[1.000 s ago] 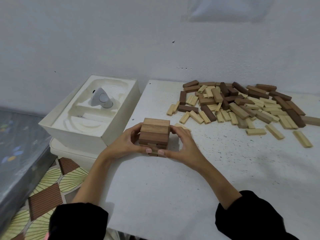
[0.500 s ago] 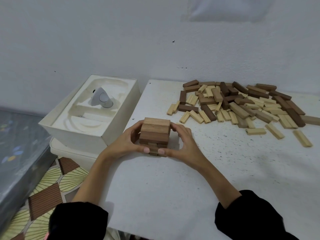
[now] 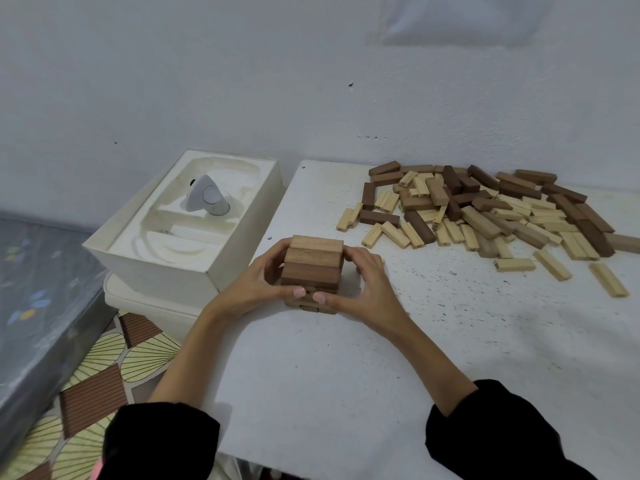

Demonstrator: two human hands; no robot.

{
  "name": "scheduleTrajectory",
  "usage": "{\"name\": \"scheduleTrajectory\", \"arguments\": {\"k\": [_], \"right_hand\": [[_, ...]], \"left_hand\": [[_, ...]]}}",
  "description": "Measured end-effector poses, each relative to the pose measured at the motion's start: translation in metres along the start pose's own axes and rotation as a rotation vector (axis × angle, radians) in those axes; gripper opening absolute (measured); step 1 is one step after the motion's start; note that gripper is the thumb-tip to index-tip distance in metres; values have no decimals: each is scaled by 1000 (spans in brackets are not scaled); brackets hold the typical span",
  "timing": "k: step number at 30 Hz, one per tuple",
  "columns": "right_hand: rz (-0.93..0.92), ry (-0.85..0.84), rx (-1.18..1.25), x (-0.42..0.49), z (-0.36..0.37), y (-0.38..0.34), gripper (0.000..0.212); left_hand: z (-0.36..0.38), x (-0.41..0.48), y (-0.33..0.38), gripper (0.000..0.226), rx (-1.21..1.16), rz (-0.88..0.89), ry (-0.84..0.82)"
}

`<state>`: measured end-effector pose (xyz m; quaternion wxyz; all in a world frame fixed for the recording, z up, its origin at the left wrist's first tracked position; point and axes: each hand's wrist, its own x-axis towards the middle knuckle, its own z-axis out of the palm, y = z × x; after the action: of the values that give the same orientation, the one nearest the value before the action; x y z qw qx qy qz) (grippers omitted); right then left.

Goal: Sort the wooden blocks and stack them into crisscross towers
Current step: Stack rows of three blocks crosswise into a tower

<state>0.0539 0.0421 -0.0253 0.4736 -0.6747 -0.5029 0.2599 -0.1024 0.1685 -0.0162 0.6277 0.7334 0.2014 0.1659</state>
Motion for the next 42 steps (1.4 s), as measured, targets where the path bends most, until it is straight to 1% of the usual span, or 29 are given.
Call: {"name": "scheduleTrajectory", "arguments": {"k": [3,5,7,8,9,11,13,15,17,20,21,25,29,34,37,38,40,42], "right_hand": [[3,0,1,-1,0,-1,86],[11,-14,13,-4,-2,-3,90],[32,-40,58,-6,-3,-7,110],[41,-42,81,-6,-2,-9,121],[43,-34,106,-6,-1,-11,125],[41,9,203,-9,1,-17,118],[96,65,332,-15,5,-27,115],[149,88,423,-22,9,-37,116],[162,81,473,-28,15,-46,108],[187,61,504,-31,26,-57,78],[197,58,503,-32,29,-58,76],[210,58,503,-29,39,-59,97],[212,60,540,-28,41,-57,101],[220,56,551,-28,40,-59,95],[215,81,530,-28,35,-56,77],[201,96,507,-28,32,-54,74],[174,104,459,-25,20,-48,68],[168,63,416,-18,4,-40,64]], "left_hand": [[0,0,1,71,8,-2,-8],[-1,0,2,81,22,6,-12],[0,-2,5,101,43,13,2],[1,-2,7,106,51,11,28],[2,-2,9,103,32,16,67],[7,-1,15,95,-98,-5,191],[12,1,21,86,-289,-28,315],[23,-2,30,84,-406,-58,350],[33,-4,36,84,-435,-102,339],[41,-5,37,87,-357,-143,350],[43,-5,37,88,-338,-151,352],[43,-2,36,87,-344,-166,358],[42,-1,33,86,-355,-154,364],[43,-2,32,84,-327,-149,352],[39,-2,31,81,-283,-110,338],[35,-2,31,80,-256,-82,335],[22,-5,28,81,-159,-1,309],[9,-10,25,90,-5,54,241]]}}
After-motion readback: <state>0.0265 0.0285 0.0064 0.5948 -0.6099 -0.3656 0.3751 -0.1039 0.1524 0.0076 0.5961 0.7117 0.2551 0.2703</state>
